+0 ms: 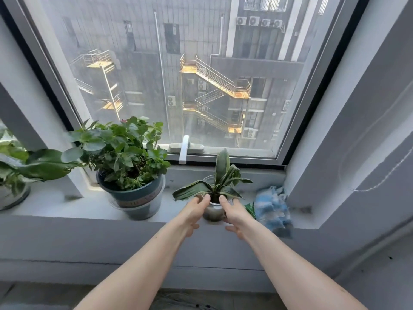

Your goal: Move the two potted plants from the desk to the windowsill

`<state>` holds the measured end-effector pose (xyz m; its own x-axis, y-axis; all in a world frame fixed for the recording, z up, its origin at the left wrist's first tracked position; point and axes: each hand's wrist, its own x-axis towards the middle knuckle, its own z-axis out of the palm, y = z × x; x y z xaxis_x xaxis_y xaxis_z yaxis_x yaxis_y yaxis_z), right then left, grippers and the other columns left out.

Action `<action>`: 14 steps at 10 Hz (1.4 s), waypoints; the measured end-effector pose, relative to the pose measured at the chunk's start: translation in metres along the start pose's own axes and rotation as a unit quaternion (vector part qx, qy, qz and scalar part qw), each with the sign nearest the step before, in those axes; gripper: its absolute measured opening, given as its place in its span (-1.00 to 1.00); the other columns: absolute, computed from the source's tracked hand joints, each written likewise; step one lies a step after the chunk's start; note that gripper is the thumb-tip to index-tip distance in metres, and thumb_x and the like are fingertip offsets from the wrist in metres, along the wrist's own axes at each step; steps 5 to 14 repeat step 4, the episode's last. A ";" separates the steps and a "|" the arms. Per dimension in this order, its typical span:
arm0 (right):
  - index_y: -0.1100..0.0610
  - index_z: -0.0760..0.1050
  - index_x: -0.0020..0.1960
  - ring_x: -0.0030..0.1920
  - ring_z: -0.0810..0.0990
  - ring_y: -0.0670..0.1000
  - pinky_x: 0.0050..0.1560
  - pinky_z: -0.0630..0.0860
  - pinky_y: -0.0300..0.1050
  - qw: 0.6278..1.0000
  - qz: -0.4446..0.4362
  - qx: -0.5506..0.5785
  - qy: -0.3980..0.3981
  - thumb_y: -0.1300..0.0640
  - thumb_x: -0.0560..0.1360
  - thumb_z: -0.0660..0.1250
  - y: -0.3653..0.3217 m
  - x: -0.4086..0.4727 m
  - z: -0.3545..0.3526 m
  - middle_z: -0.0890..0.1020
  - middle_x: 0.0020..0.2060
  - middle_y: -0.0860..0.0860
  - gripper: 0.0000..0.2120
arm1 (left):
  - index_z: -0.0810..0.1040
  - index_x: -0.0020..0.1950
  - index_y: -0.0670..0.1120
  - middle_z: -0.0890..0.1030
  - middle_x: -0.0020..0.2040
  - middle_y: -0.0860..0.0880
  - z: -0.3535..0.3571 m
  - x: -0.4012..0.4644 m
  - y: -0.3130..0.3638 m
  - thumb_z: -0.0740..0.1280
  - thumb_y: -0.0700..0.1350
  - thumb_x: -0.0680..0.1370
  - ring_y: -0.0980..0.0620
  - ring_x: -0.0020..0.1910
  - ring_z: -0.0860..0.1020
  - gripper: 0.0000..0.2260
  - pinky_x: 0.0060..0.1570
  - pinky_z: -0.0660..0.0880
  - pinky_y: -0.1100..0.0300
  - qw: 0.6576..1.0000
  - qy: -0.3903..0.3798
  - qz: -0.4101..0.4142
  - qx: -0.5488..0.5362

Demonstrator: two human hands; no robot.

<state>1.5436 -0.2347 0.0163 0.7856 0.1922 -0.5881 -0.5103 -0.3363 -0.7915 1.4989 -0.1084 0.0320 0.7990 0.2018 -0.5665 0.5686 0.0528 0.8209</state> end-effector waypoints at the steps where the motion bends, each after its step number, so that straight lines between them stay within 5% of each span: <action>1: -0.04 -0.02 0.56 0.33 0.46 0.22 0.28 0.42 0.19 1.000 -0.001 0.001 0.000 -0.28 0.50 0.16 -0.002 0.001 -0.002 0.28 0.51 0.02 -0.26 | 0.30 0.46 0.09 0.33 0.48 0.06 -0.001 0.003 0.000 0.16 0.28 0.50 -0.04 0.44 0.30 -0.44 0.24 0.30 -0.12 1.000 0.006 -0.005 0.003; 3: -0.05 -0.01 0.55 0.35 0.46 0.22 0.25 0.46 0.20 1.000 -0.001 -0.029 0.001 -0.37 0.46 0.12 -0.005 0.002 -0.001 0.31 0.51 0.04 -0.22 | 0.28 0.47 0.04 0.31 0.51 0.01 0.000 0.002 0.008 0.13 0.24 0.55 -0.07 0.46 0.28 -0.46 0.15 0.26 -0.07 1.000 0.013 -0.004 0.025; 4: -0.06 0.00 0.56 0.39 0.43 0.18 0.24 0.47 0.18 0.999 -0.009 -0.036 0.009 -0.42 0.42 0.10 0.000 0.000 -0.003 0.29 0.52 0.02 -0.17 | 0.15 0.54 0.00 0.22 0.55 0.01 -0.001 0.000 0.001 0.15 0.27 0.52 -0.06 0.50 0.23 -0.34 0.30 0.23 -0.10 1.000 0.014 -0.002 0.007; 14: -0.06 0.00 0.56 0.39 0.43 0.18 0.24 0.47 0.18 0.999 -0.009 -0.036 0.009 -0.42 0.42 0.10 0.000 0.000 -0.003 0.29 0.52 0.02 -0.17 | 0.15 0.54 0.00 0.22 0.55 0.01 -0.001 0.000 0.001 0.15 0.27 0.52 -0.06 0.50 0.23 -0.34 0.30 0.23 -0.10 1.000 0.014 -0.002 0.007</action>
